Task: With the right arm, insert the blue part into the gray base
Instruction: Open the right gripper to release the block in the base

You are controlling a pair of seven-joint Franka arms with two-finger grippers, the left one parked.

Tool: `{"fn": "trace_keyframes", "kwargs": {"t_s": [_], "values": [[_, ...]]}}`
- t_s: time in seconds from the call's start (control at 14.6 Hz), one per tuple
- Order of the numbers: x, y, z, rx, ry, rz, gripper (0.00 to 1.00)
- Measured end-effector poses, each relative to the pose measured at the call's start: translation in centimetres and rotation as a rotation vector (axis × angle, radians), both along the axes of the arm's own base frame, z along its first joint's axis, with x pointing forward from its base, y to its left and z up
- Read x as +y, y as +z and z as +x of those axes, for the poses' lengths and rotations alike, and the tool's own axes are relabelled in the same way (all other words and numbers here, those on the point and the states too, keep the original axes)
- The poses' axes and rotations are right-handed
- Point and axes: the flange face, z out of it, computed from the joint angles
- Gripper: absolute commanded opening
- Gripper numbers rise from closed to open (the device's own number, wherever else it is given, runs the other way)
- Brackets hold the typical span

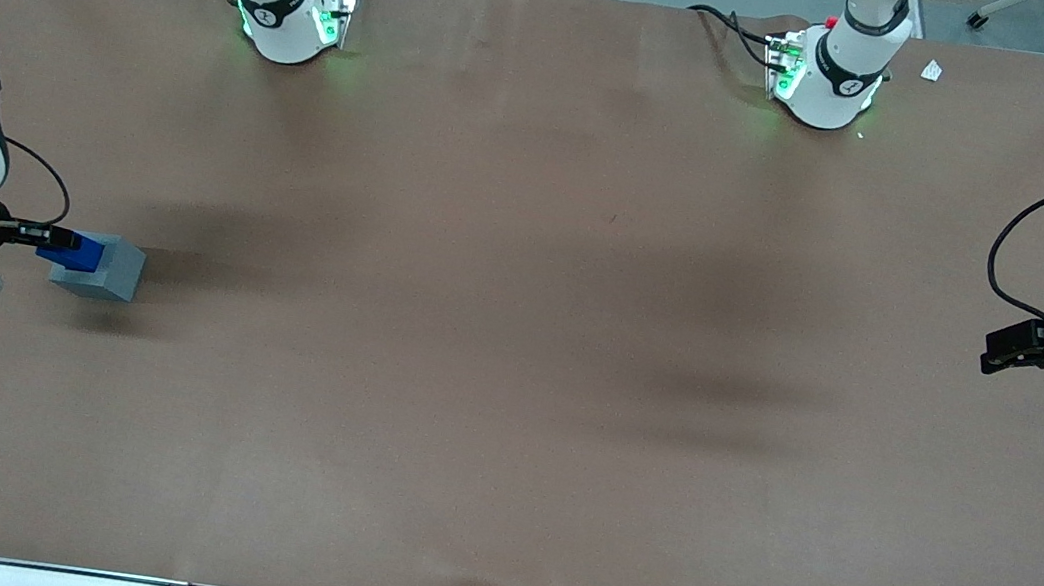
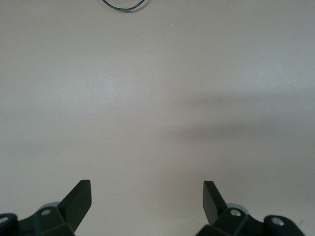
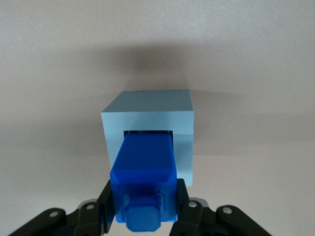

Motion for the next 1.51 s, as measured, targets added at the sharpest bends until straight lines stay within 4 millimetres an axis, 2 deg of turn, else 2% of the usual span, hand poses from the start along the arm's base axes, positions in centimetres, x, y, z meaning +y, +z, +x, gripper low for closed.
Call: {"fn": "trace_keyframes", "kwargs": {"t_s": [0.14,0.21,0.27,0.34,0.41,0.82,1.03,1.23,1.51], "values": [[0.0,0.0,0.0,-0.001,0.000,-0.001,0.12],[-0.1,0.0,0.0,-0.003,-0.001,-0.002,0.20],[-0.2,0.0,0.0,-0.005,-0.003,-0.002,0.38],[-0.3,0.0,0.0,-0.007,-0.005,-0.003,0.74],[-0.4,0.0,0.0,-0.010,-0.006,-0.004,1.00],[-0.2,0.1,0.3,-0.021,-0.002,-0.006,1.00],[0.1,1.1,0.8,-0.032,0.005,-0.008,1.00],[1.6,4.2,1.4,-0.056,-0.010,-0.017,1.00],[5.3,9.7,1.6,-0.087,-0.010,-0.027,1.00]]}}
